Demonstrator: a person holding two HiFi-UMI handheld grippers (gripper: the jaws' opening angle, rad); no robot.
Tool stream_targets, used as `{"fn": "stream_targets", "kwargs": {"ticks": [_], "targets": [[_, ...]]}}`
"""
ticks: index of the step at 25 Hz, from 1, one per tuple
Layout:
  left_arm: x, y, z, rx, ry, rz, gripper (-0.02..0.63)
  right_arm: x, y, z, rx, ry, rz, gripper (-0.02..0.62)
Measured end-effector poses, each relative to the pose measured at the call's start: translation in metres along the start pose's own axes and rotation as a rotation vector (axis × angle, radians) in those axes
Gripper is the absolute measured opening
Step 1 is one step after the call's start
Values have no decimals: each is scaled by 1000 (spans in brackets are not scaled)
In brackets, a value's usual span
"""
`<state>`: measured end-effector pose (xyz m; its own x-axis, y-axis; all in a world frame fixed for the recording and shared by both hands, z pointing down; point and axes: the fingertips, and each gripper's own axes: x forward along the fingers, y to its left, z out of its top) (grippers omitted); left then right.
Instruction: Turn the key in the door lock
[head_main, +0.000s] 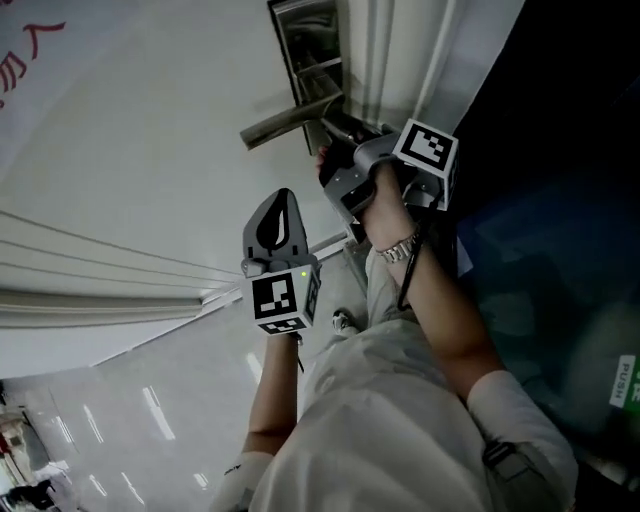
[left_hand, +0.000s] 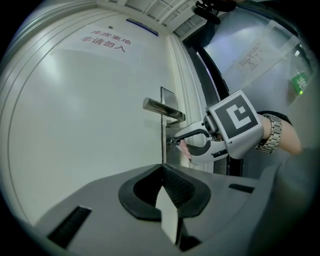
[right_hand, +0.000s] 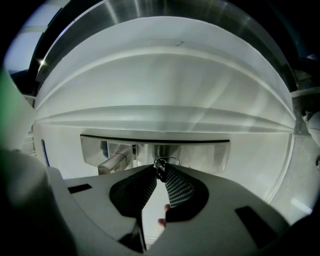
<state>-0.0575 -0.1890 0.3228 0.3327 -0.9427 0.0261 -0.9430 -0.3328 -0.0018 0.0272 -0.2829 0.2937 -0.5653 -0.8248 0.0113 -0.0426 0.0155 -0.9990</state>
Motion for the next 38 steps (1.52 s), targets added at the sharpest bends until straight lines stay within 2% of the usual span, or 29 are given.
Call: {"fn": "stream_targets", "kwargs": {"ticks": [4, 8, 14, 19, 22, 24, 26, 30, 32, 38], "targets": [[-3, 2, -1, 8, 1, 7, 8, 0, -2, 3, 1, -21, 7, 44], [-4, 7, -6, 9, 12, 24, 8, 7, -7, 3, 75, -23, 19, 43], [-13, 4, -2, 15, 14, 28, 8, 3, -4, -2, 341, -38, 98, 11], [-1, 5, -12, 13, 22, 29, 8, 11, -13, 7, 398, -39, 114, 11], [5, 5, -17, 5, 29, 30, 8, 15, -24, 12, 538, -47, 155, 11], [5, 4, -16, 6, 27, 26, 8, 14, -26, 13, 579, -52, 167, 11], [5, 4, -15, 8, 23, 22, 8, 13, -24, 12, 540, -47, 152, 11], [8, 5, -16, 6, 25, 19, 8, 8, -20, 12, 367, -25, 103, 12], [10, 3, -15, 8, 24, 12, 8, 5, -17, 11, 256, -3, 94, 19], [12, 0, -11, 10, 18, 2, 8, -6, -11, -4, -112, 78, 35, 110]]}}
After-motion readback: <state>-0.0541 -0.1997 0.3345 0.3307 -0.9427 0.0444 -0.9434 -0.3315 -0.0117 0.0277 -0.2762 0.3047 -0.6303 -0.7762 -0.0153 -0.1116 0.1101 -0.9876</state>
